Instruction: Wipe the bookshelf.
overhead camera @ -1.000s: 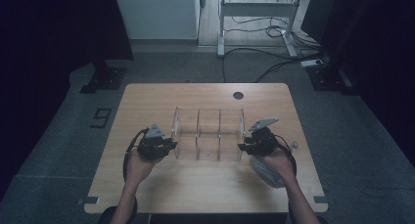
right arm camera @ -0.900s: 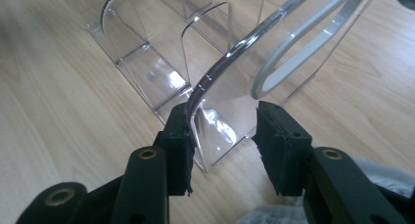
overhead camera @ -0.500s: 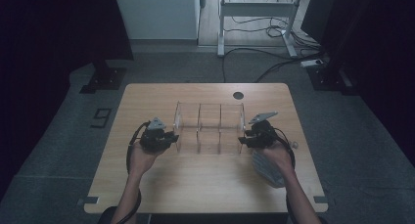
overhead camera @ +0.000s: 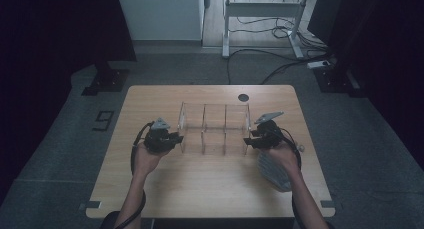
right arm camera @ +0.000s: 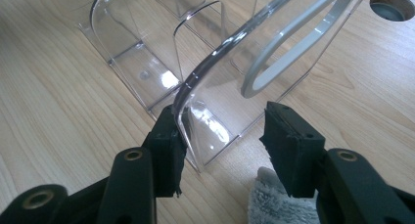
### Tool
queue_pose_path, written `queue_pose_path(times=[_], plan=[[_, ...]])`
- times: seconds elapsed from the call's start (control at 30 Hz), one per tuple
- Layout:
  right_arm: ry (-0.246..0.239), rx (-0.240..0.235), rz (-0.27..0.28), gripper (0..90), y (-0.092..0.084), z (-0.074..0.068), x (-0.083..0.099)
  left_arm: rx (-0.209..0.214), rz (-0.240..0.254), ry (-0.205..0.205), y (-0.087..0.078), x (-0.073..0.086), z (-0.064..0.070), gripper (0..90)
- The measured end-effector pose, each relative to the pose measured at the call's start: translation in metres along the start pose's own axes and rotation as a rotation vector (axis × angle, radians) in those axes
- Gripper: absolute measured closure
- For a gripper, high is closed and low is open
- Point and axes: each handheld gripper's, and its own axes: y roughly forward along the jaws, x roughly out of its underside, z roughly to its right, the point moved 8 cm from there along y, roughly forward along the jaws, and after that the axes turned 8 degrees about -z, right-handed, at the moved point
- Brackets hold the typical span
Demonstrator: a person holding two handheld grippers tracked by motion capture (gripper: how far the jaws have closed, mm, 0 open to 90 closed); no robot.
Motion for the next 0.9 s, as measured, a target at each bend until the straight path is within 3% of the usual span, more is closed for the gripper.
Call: queue_pose_path(times=[0.13,0.27,0.3,0.43,0.6,0.9], plan=[[-0.001,0.009,0.005,40.5,-0.002,0.000,-0.001,-0.035,-0.007,-0.022,-0.003,0.001,-0.003,55.5],[0.003,0.004,0.037,30.2,-0.009,0.001,-0.003,0.006,0.009,-0.068,-0.008,0.000,-0.001,38.4],[-0.009,-0.007,0.035,27.9,-0.011,-0.001,-0.003,0.014,0.009,-0.066,-0.009,0.001,0.000,31.1],[-0.019,-0.020,0.041,21.3,-0.014,-0.007,-0.001,-0.003,-0.016,-0.034,-0.011,0.005,0.007,15.5],[-0.018,-0.044,0.049,14.7,-0.020,-0.013,0.003,-0.012,0.008,-0.043,-0.021,0.006,0.008,8.4],[-0.034,-0.044,0.061,11.3,-0.036,-0.019,0.008,-0.011,0.030,-0.011,-0.038,0.012,0.017,1.9]])
